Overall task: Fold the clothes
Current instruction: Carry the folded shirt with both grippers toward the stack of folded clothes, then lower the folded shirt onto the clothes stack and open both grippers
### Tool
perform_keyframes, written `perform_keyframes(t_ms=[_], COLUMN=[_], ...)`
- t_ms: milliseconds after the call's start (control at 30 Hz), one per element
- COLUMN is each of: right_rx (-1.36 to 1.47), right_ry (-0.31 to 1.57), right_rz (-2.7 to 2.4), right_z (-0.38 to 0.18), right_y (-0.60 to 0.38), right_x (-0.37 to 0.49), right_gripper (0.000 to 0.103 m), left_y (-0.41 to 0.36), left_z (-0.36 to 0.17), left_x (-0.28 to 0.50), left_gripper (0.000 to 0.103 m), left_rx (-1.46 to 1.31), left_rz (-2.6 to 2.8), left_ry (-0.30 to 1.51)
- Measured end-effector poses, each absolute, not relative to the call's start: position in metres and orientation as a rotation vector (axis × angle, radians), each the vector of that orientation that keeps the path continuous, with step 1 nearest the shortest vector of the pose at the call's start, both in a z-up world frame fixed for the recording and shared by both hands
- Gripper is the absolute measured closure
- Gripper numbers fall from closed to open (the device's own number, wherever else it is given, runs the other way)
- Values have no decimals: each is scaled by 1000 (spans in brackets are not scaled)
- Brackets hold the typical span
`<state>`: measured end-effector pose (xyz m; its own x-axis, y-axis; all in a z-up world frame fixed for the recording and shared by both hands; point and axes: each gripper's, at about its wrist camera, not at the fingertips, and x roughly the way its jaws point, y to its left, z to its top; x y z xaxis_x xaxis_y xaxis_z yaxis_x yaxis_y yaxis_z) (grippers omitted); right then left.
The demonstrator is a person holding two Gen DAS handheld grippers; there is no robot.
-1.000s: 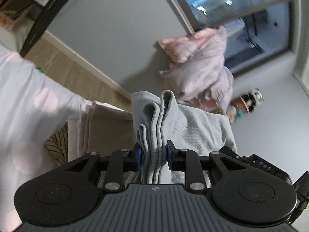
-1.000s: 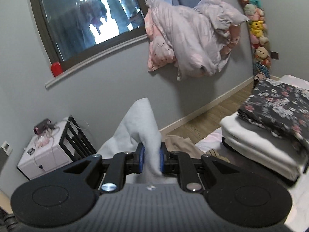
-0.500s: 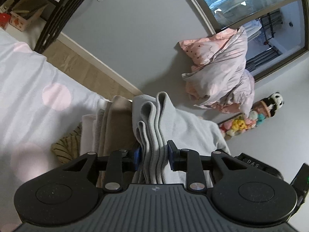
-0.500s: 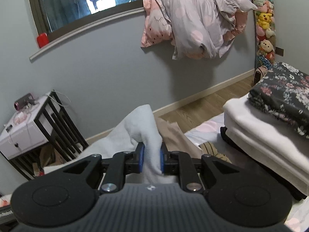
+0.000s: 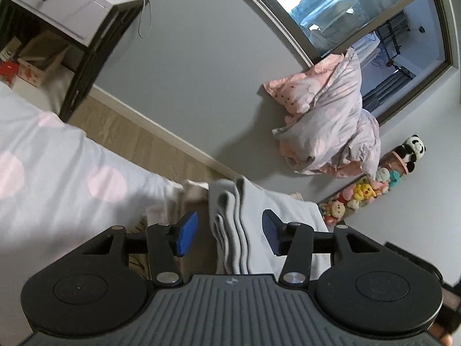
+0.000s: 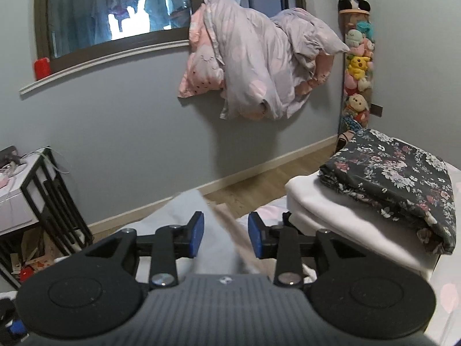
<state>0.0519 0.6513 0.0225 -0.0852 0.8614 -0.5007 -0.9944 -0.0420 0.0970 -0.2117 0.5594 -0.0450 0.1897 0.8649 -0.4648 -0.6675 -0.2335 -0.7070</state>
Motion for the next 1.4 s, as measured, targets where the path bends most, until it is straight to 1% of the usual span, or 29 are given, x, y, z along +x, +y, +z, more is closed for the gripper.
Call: perform_keyframes(t_ms=[100, 133, 167, 200, 367, 533, 600, 667, 733, 767, 933, 1200, 1333, 1400], right_rx=[-354, -371, -388, -405, -450, -441, -431, -427, -424, -417, -373, -345, -380, -390], right_ry=[498, 485, 472, 460, 439, 499, 533, 561, 583, 594, 651, 709, 705, 701], right_rz=[1638, 1647, 1658, 1667, 1663, 1609, 1594, 1583, 1582, 1584, 1596, 1589, 1562, 1541], right_z=[24, 24, 23, 22, 15, -3, -14, -27, -39, -45, -67, -82, -75, -65], right_y=[638, 634, 631, 628, 622, 625, 629, 634, 640, 643, 663, 681, 678, 673], right_x=[43, 39, 35, 31, 29, 47, 57, 67, 74, 78, 94, 107, 100, 97], right_gripper=[66, 68, 73, 75, 77, 77, 78, 83, 85, 85, 86, 86, 86, 85], left_y=[558, 558, 559, 562, 582, 602, 610, 614, 619, 621, 633, 634, 632, 627], left_z=[-36, -31, -26, -22, -14, -29, -38, -45, -51, -54, -69, -70, -63, -55], left_x=[-217, -216, -214, -210, -190, -178, -178, -177, -172, -169, -147, -136, -139, -145], left_gripper=[46, 46, 46, 46, 48, 52, 57, 58, 59, 61, 62, 62, 62, 63], left_rx=[-1074, -1048, -1017, -990, -938, -901, -893, -879, -856, -845, -783, -753, -758, -777], left_rz=[1455, 1462, 1464, 1459, 1398, 1332, 1318, 1308, 1302, 1300, 1334, 1338, 1331, 1343], left_ry=[-254, -247, -232, -214, -100, -29, 0, 17, 35, 44, 144, 173, 219, 212])
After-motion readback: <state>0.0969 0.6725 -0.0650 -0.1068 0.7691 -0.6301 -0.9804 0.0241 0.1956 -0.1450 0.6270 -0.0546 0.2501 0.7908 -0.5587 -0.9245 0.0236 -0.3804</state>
